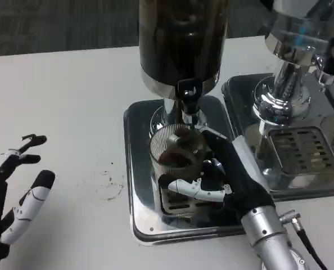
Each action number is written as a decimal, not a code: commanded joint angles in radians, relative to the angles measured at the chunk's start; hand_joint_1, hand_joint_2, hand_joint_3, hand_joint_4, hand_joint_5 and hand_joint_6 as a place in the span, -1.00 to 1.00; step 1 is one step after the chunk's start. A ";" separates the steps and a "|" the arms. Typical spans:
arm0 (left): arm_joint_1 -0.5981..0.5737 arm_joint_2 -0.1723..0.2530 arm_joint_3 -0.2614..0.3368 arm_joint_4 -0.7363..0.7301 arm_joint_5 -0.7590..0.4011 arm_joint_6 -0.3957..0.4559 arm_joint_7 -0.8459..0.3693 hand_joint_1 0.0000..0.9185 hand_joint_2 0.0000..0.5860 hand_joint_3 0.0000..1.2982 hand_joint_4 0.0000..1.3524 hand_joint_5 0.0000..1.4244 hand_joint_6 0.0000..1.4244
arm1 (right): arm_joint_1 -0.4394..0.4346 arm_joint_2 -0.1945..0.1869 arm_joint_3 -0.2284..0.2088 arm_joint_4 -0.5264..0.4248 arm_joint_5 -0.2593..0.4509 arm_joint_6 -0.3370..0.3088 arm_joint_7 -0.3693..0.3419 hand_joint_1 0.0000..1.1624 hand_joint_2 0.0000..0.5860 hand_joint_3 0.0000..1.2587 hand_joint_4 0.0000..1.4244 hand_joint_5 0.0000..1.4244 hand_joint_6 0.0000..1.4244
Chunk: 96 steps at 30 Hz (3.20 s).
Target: Grasp the cup under the faucet to collect the drink, then remove the cup.
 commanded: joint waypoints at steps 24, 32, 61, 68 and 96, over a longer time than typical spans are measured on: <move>-0.014 -0.001 -0.007 0.011 -0.010 0.004 -0.038 -1.00 -0.29 -0.50 -0.70 -0.49 -0.71 | 0.078 0.004 -0.019 -0.076 -0.073 -0.017 -0.175 0.67 -0.55 -0.04 -0.07 -0.06 0.04; -0.021 -0.005 -0.013 0.028 -0.011 0.003 -0.045 -1.00 -0.29 -0.50 -0.73 -0.47 -0.71 | 0.120 -0.005 -0.042 -0.142 -0.074 -0.020 -0.170 0.66 -0.62 -0.02 -0.03 0.04 0.12; -0.026 0.014 -0.048 0.021 0.036 0.005 -0.037 -1.00 -0.31 -0.49 -0.77 -0.50 -0.73 | 0.265 -0.026 -0.098 -0.389 -0.044 0.030 -0.073 0.66 -0.62 0.05 0.07 0.13 0.24; -0.004 0.036 -0.057 -0.038 0.068 0.034 -0.056 -1.00 -0.34 -0.61 -0.88 -0.60 -0.79 | 0.331 -0.048 -0.115 -0.514 -0.033 0.063 -0.013 0.66 -0.62 0.05 0.07 0.14 0.25; 0.262 0.200 -0.073 -0.580 0.309 0.346 -0.210 -1.00 -0.51 -1.00 -1.00 -1.00 -1.00 | 0.527 -0.137 -0.142 -0.909 0.089 0.138 0.266 0.63 -0.66 0.12 0.15 0.20 0.32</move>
